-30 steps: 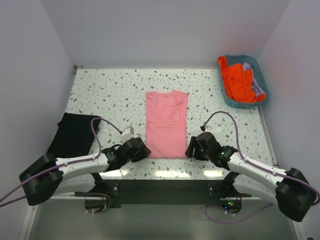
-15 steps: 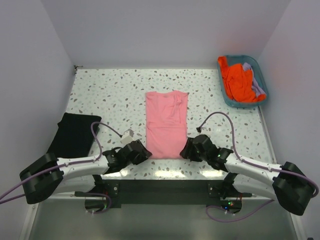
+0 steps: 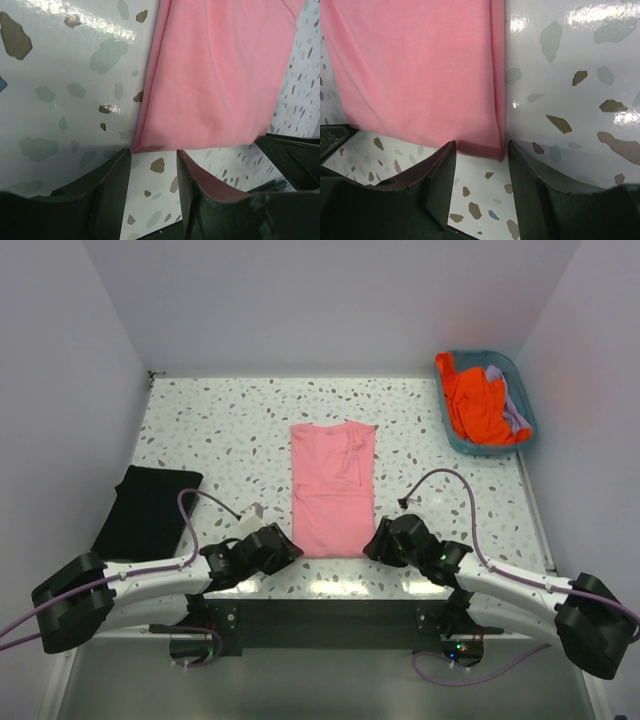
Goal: Fold and stack the t-shirts
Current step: Fold the tshirt
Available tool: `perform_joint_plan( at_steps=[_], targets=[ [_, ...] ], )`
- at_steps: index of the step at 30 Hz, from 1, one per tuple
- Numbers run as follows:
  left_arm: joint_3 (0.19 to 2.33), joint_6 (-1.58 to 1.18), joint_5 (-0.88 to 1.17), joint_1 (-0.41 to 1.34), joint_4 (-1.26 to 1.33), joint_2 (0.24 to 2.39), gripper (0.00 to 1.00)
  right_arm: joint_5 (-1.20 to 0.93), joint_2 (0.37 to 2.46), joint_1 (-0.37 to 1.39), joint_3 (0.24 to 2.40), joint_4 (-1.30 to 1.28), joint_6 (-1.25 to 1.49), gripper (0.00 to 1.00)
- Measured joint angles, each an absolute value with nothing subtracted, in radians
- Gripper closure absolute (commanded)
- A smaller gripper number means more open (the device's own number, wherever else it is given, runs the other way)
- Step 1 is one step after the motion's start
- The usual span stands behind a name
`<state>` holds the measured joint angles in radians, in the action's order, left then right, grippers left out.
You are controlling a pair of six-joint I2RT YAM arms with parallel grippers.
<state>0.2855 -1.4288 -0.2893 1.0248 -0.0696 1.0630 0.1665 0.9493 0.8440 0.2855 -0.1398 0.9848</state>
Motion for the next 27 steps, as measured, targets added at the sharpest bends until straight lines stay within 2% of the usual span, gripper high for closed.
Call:
perform_joint_plan(
  at_steps=[3,8,10,11,12,13,14,15,21,27],
  targets=[
    [0.275,-1.444,-0.290,1.028,-0.046,1.073,0.58,0.167,0.958,0.844,0.286,-0.138,0.987,0.52],
    [0.275,-1.462,-0.284,1.029,0.029,1.139,0.64,0.166,0.992,0.844,0.286,-0.111,0.987,0.63],
    [0.275,-1.467,-0.284,1.030,0.056,1.159,0.71,0.166,1.003,0.844,0.286,-0.100,0.989,0.66],
    [0.275,-1.471,-0.284,1.030,0.066,1.169,0.74,0.166,1.008,0.844,0.286,-0.096,0.990,0.72],
    [0.275,-1.474,-0.284,1.030,0.073,1.176,0.85,0.166,1.009,0.844,0.286,-0.096,0.990,0.78],
    [0.274,-1.475,-0.284,1.030,0.078,1.182,0.91,0.166,1.010,0.844,0.286,-0.096,0.989,0.83],
    [0.273,-1.476,-0.284,1.030,0.082,1.185,0.97,0.166,1.012,0.844,0.286,-0.097,0.991,0.95],
    [0.273,-1.473,-0.283,1.030,0.084,1.187,1.00,0.167,1.012,0.844,0.286,-0.098,0.987,1.00],
    [0.273,-1.447,-0.277,1.039,0.025,1.140,1.00,0.154,0.936,0.844,0.284,-0.195,0.978,1.00],
    [0.293,-1.440,-0.295,1.152,-0.141,1.063,1.00,0.115,0.760,0.905,0.261,-0.334,0.976,1.00]
  ],
)
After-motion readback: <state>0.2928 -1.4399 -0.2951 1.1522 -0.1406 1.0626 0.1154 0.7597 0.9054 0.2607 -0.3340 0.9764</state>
